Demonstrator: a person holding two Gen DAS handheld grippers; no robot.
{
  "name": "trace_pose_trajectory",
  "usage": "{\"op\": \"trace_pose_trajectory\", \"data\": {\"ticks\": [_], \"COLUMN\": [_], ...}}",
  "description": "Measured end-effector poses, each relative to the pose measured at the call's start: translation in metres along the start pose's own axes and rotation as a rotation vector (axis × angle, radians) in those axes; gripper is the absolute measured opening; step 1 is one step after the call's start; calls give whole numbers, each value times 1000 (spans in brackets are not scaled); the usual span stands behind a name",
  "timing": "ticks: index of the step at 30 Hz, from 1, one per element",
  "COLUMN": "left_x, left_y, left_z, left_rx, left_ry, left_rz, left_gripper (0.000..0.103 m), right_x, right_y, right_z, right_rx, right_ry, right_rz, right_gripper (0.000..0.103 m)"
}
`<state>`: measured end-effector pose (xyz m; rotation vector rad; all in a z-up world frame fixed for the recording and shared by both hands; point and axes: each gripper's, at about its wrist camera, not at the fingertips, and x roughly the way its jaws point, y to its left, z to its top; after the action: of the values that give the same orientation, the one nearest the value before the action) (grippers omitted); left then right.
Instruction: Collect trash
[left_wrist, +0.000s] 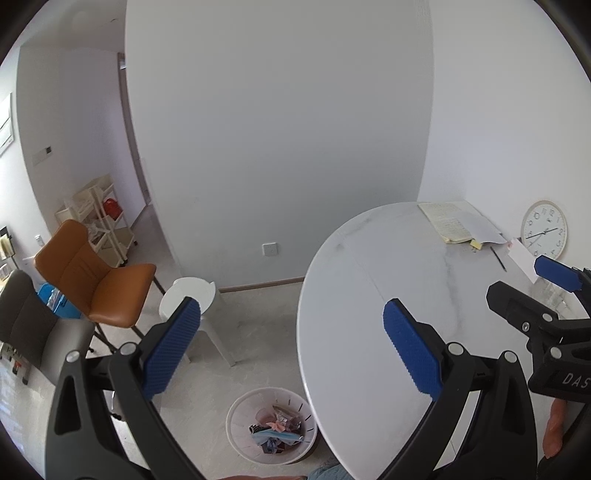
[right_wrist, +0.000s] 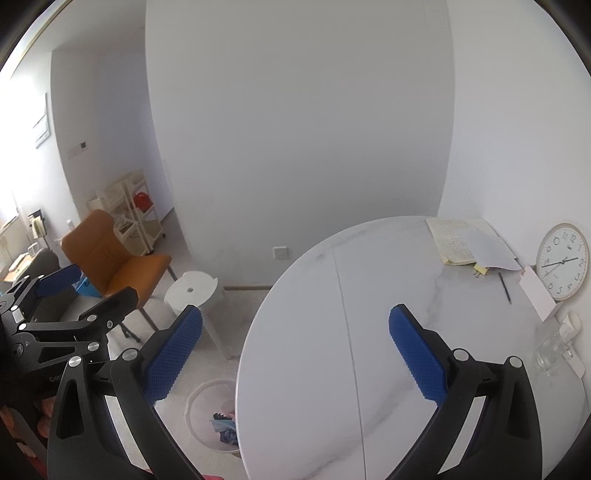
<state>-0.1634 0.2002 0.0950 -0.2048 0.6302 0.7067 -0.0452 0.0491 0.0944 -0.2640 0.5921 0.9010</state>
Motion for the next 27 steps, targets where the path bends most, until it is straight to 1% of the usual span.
{"op": "trace_pose_trajectory", "data": {"ticks": [5, 10, 15, 27], "left_x": [0, -1, 2, 5], "left_y": [26, 39, 39, 39], "left_z": [-11, -16, -17, -18], "left_rx": [-27, -55, -66, -73], "left_ry": [22, 41, 48, 58], "left_rz": [74, 100, 101, 83], "left_gripper": [95, 95, 95, 95], "right_x": [14, 19, 19, 18], "right_y": [28, 47, 52, 52], "right_z": [-2, -4, -4, -5], "right_rx": [-72, -121, -131, -130], "right_ry": [37, 56, 64, 70], "right_rz": [60, 96, 109, 96], "right_gripper": [100, 100, 100, 100]}}
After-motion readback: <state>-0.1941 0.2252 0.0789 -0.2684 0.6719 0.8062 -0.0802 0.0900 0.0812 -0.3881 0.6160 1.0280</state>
